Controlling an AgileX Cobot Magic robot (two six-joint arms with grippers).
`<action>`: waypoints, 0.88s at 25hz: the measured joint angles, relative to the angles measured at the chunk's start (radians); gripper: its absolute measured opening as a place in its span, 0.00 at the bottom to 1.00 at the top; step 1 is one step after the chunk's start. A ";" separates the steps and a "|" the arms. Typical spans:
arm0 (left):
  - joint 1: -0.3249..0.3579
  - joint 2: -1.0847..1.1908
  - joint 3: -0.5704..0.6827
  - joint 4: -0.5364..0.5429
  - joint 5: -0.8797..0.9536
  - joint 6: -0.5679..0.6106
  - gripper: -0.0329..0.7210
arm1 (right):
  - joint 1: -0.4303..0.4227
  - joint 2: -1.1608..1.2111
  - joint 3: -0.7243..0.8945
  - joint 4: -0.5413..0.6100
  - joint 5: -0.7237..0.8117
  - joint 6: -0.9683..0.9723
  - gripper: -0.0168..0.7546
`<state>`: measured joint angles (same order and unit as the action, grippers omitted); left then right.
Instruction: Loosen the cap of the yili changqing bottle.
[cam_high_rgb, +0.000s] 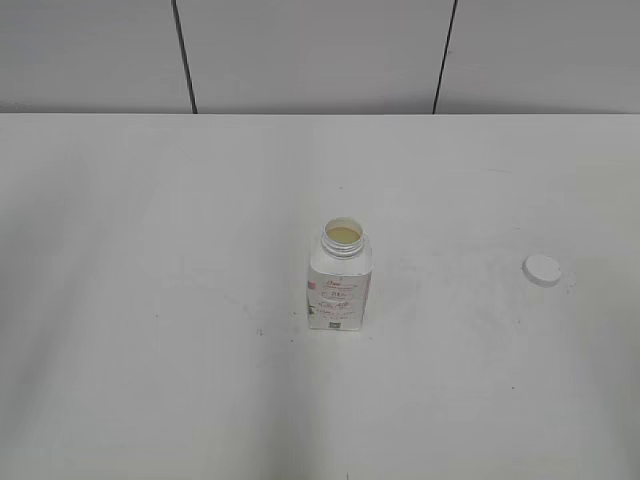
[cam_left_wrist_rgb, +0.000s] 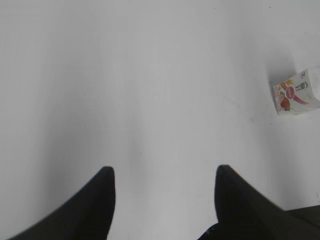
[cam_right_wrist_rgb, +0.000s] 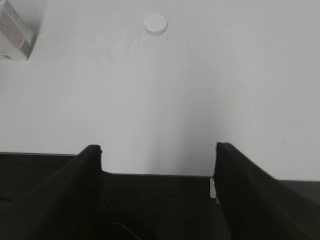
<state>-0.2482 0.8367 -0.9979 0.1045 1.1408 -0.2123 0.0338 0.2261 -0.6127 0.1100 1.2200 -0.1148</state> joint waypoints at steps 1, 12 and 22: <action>0.000 -0.056 0.028 0.002 0.003 0.000 0.57 | 0.000 -0.019 0.019 -0.001 0.000 0.000 0.74; 0.000 -0.482 0.305 0.077 0.009 0.001 0.55 | 0.000 -0.178 0.051 -0.024 0.005 -0.039 0.74; 0.000 -0.760 0.380 0.067 0.002 0.001 0.54 | 0.000 -0.234 0.054 -0.028 0.005 -0.050 0.74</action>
<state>-0.2482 0.0763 -0.6177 0.1716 1.1430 -0.2117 0.0338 -0.0077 -0.5589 0.0824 1.2253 -0.1649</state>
